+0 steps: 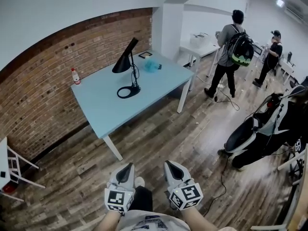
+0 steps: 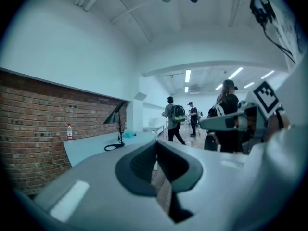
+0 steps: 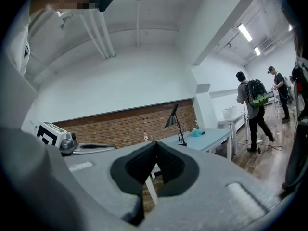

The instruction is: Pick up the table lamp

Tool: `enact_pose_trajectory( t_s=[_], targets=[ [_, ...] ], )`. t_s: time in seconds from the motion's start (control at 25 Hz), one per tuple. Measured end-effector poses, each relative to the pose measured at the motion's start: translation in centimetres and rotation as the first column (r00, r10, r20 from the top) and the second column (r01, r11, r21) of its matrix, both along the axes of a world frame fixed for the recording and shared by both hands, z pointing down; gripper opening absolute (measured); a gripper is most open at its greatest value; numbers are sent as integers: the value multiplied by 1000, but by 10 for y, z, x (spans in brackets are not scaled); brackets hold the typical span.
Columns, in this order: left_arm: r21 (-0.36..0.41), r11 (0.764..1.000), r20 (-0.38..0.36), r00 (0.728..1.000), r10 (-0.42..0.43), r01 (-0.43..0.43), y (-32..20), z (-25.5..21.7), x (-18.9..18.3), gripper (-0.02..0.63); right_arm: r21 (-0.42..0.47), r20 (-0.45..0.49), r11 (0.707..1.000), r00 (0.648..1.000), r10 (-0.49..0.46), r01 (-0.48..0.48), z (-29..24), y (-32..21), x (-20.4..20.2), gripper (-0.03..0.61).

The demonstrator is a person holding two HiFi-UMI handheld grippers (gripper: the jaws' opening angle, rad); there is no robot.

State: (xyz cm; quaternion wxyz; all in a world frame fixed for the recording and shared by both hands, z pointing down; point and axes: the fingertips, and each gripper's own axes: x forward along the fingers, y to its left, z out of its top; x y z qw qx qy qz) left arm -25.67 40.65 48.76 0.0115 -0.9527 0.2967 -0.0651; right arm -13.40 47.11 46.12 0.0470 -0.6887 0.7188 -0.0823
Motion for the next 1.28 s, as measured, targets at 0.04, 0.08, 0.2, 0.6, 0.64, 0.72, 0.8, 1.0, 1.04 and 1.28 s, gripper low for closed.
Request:
enact_pose_trajectory(
  t_s=[0.04, 0.08, 0.2, 0.6, 0.64, 0.72, 0.8, 1.0, 1.04, 1.28],
  targets=[
    [3, 1000, -4, 1000, 5, -5, -11, -1, 6, -9, 4, -3, 1000, 1000, 2, -2, -1, -11, 4, -2],
    [5, 1000, -7, 1000, 9, -9, -23, -2, 10, -8, 6, -7, 1000, 1000, 4, -4, -3, -23, 8, -2],
    [-6, 1000, -18, 1000, 16, -16, -63, -2, 24, -9, 1, -16, 1000, 1000, 15, -15, -5, -62, 22, -2],
    [-41, 998, -23, 998, 53, -54, -208, -2, 71, -8, -22, 23, 999, 999, 36, -36, -5, -216, 61, -2],
    [-41, 998, -24, 998, 55, -56, -219, -3, 74, -8, -19, 36, 999, 999, 40, -40, -5, -229, 63, -2],
    [-46, 998, -23, 998, 51, -52, -243, -1, 77, -8, -15, 49, 999, 998, 41, -41, -4, -254, 67, -2],
    [-56, 997, -24, 999, 44, -45, -267, 1, 80, -9, -17, 42, 999, 999, 33, -33, -4, -278, 69, -2],
    [-58, 997, -24, 999, 39, -40, -315, -1, 89, -9, -12, 27, 999, 999, 30, -30, -10, -325, 78, -2],
    [-60, 997, -24, 999, 38, -39, -322, 0, 91, -9, -12, 30, 999, 999, 34, -33, -10, -331, 81, -2],
    [-78, 996, -25, 999, 31, -33, -355, 5, 105, -9, -27, 33, 999, 999, 29, -29, -6, -366, 97, -2]
  ],
)
